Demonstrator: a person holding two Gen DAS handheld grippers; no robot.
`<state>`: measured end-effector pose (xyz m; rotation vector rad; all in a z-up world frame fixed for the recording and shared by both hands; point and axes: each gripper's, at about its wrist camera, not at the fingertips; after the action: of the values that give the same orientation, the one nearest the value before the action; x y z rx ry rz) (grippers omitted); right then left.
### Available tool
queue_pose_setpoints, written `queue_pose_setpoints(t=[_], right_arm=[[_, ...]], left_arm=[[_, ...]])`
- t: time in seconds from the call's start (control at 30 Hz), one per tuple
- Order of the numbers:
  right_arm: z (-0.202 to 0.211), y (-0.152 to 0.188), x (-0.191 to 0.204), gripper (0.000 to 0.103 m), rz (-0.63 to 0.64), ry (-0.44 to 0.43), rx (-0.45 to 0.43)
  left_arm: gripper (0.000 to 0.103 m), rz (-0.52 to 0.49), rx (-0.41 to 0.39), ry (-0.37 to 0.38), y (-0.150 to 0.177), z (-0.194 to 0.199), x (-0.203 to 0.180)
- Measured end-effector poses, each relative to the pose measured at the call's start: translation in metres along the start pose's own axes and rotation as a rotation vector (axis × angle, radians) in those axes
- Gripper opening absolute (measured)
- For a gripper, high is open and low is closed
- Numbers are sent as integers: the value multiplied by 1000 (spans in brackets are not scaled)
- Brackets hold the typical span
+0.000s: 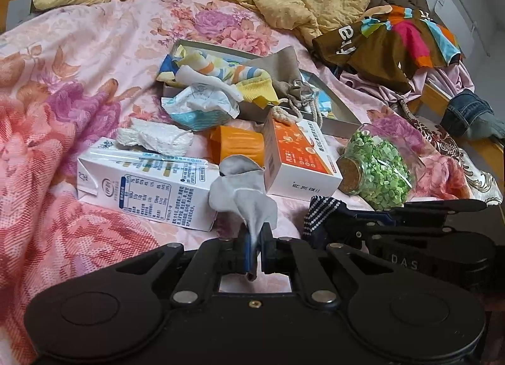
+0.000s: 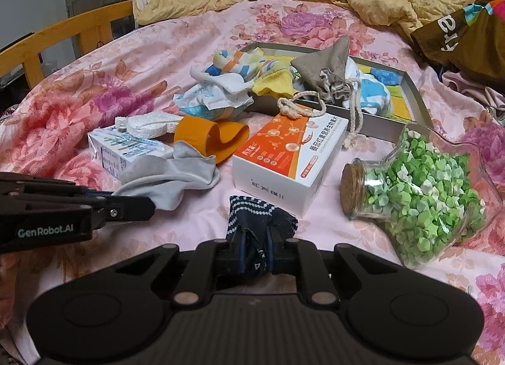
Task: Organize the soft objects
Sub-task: 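Grasp the grey cloth with the left tool while the right tool grasps the black striped sock, then carry the grey cloth and black sock with both tools over the painted tray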
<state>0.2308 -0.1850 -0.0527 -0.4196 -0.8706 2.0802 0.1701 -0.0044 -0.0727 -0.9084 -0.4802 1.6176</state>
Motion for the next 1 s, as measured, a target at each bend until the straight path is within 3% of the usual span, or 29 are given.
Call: queue_pose_setpoints(t=[0.27,1.0], right_arm=[[8,-2,-1,11,-12,-17,-47],[43,-10,-2,7,-27,-36,-231]], left_arm=[[5,-30,9,3,8,10,-3],[5,-88,-75,30,0,55,-19]])
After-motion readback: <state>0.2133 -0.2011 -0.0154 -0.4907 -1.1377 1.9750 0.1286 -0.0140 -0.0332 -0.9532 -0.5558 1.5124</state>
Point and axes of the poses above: each gripper's, at about its wrist camera, not at the fingertips, and z roughly against the way its jaws point, x to its left, y to its underside, and after that the axes turned 2 degrees about -y, right-handed
